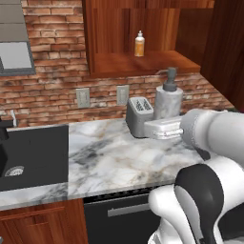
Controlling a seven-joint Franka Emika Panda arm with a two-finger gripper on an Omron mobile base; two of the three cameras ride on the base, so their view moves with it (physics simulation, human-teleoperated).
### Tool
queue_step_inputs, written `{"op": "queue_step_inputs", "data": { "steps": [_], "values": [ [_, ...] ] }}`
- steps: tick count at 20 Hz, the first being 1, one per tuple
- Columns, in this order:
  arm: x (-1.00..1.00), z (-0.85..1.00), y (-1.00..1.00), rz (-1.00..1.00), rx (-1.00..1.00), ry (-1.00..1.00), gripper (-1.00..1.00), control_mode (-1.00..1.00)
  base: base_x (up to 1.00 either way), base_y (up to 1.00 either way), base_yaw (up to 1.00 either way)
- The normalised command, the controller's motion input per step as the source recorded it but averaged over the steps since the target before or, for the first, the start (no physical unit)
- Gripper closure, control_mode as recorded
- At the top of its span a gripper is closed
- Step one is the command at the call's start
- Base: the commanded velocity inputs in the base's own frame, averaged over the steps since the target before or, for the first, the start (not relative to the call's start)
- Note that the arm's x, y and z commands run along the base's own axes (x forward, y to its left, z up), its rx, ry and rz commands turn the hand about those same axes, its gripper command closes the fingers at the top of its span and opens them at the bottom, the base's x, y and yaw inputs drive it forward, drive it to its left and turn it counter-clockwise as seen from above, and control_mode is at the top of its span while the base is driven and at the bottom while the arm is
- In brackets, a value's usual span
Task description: Locate and retrieve the soap dispenser and soap dispenser from the cabinet. Place them next to the sink.
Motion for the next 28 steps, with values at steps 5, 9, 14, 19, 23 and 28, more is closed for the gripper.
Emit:
{"op": "queue_step_inputs", "data": {
  "steps": [5,9,14,19,23,28],
  "values": [
    [-0.6,-0.45,0.33,0.24,0.0,0.0,1.0,-1.0,0.0,0.0,0.0],
    [-0.17,-0.57,0.34,0.2,0.0,0.0,1.0,-1.0,0.0,0.0,0.0],
    [-0.04,-0.67,0.41,0.18,0.01,0.0,1.0,-1.0,0.0,0.0,0.0],
    [0.06,-0.54,0.43,0.18,0.0,-0.03,1.0,-1.0,0.0,0.0,0.0],
    [0.23,-0.53,0.35,0.11,0.0,-0.16,1.0,-1.0,0.0,0.0,0.0],
    [0.45,-0.54,0.4,0.16,0.0,-0.19,1.0,-1.0,0.0,0.0,0.0]
  ]
}}
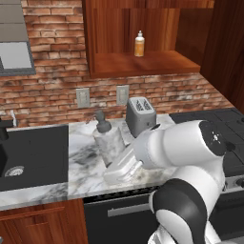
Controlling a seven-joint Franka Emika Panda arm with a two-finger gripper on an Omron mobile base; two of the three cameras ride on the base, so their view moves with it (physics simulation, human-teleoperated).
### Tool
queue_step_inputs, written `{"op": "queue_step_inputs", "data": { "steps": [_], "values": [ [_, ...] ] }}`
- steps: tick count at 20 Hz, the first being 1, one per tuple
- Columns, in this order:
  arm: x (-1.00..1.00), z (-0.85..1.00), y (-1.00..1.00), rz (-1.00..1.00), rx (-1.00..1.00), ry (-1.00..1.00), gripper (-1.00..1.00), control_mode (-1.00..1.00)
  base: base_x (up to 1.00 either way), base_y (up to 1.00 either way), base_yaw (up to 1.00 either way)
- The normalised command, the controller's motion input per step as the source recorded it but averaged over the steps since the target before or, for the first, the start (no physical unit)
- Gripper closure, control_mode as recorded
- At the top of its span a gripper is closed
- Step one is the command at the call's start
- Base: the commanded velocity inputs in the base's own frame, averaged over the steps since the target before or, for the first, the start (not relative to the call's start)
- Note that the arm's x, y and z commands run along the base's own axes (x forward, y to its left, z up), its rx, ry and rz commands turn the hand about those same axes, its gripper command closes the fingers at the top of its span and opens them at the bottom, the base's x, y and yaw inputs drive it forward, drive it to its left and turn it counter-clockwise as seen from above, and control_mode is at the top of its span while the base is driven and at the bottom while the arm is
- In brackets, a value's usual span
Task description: Locate and retrieve the soap dispenser and soap dispenser from the cabinet. Place them next to the sink.
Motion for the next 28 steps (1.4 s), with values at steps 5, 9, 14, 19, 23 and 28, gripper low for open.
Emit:
{"op": "queue_step_inputs", "data": {
  "steps": [5,9,14,19,23,28],
  "values": [
    [0.66,-0.54,0.44,0.15,0.0,-0.12,1.0,-1.0,0.0,0.0,0.0],
    [0.78,-0.51,0.44,0.14,-0.01,-0.02,1.0,-1.0,0.0,0.0,0.0],
    [0.64,-0.36,0.32,0.21,-0.01,-0.01,1.0,-1.0,0.0,0.0,0.0],
    [0.3,-0.05,0.12,0.19,0.0,0.05,1.0,-1.0,0.0,0.0,0.0],
    [0.18,-0.17,-0.02,0.04,0.0,0.02,1.0,-1.0,0.0,0.0,0.0],
    [0.15,-0.28,0.0,0.0,-0.01,0.02,1.0,-1.0,0.0,0.0,0.0]
  ]
}}
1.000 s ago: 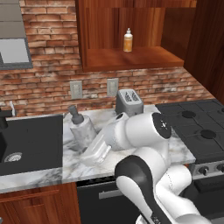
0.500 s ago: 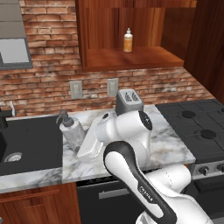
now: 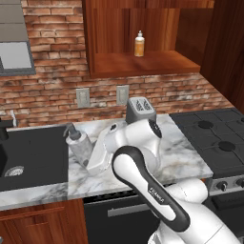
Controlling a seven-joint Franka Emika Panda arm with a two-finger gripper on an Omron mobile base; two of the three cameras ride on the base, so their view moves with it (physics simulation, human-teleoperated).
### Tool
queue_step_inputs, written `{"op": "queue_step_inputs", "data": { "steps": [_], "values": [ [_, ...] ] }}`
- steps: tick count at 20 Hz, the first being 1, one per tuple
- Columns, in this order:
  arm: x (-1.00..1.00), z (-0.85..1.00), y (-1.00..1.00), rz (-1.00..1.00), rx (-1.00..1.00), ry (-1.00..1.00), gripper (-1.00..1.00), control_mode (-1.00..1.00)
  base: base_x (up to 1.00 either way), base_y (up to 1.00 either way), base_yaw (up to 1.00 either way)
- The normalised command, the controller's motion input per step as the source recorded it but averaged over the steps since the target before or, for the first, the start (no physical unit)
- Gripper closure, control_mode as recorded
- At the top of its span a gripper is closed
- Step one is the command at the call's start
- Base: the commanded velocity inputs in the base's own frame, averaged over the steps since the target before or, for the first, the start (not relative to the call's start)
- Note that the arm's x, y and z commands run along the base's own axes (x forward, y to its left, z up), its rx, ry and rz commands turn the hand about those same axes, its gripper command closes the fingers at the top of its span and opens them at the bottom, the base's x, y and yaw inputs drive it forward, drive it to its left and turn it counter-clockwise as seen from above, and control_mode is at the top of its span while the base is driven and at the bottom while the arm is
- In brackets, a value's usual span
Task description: Locate and retrieve the soap dispenser and soap dispenser from the cabinet. Place them next to the sink.
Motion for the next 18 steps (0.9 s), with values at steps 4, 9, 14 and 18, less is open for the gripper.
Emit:
{"op": "queue_step_inputs", "data": {
  "steps": [4,9,14,18],
  "values": [
    [0.24,-0.12,-0.07,-0.02,0.0,0.0,1.0,-1.0,0.0,0.0,0.0],
    [0.29,-0.08,-0.18,-0.05,0.0,0.0,1.0,-1.0,0.0,0.0,0.0],
    [0.43,-0.09,-0.34,0.0,0.03,0.0,1.0,-1.0,0.0,0.0,0.0],
    [0.45,-0.12,-0.29,0.04,0.03,-0.03,1.0,-1.0,0.0,0.0,0.0]
  ]
}}
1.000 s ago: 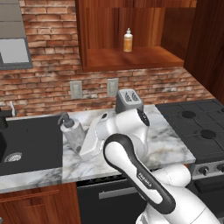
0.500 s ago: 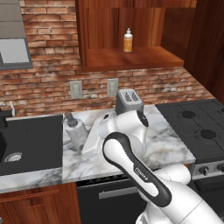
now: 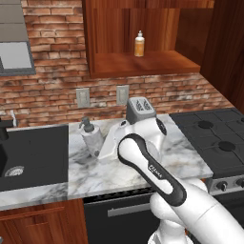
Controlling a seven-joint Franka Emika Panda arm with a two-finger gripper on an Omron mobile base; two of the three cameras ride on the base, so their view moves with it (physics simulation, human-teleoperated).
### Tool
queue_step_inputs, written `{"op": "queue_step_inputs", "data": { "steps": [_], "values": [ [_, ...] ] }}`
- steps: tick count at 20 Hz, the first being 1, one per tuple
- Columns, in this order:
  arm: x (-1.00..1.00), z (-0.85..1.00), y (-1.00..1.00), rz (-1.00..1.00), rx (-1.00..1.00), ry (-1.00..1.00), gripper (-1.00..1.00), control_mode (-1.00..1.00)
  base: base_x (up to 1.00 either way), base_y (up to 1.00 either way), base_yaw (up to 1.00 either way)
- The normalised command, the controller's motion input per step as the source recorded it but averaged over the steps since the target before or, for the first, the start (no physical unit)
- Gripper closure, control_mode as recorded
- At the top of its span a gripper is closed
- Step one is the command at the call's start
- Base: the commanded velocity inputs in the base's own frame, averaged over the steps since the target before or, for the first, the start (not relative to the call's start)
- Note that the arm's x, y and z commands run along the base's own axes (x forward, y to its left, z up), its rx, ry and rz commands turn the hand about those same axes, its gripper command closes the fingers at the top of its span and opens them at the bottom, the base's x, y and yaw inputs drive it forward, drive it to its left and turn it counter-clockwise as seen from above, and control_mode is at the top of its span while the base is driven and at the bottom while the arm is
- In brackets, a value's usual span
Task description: Locate and retrieve the soap dispenser and soap dispenser from the cabinet. Place them next to the sink.
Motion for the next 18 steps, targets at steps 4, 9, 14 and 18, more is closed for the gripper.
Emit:
{"op": "queue_step_inputs", "data": {
  "steps": [4,9,14,18],
  "values": [
    [0.51,-0.13,-0.16,0.04,0.01,0.0,1.0,-1.0,0.0,0.0,0.0],
    [0.5,-0.12,-0.11,0.06,0.01,-0.01,1.0,-1.0,0.0,0.0,0.0],
    [0.46,-0.24,-0.17,0.01,0.01,0.01,1.0,-1.0,0.0,0.0,0.0],
    [0.45,-0.33,-0.18,-0.03,0.0,0.05,1.0,-1.0,0.0,0.0,0.0]
  ]
}}
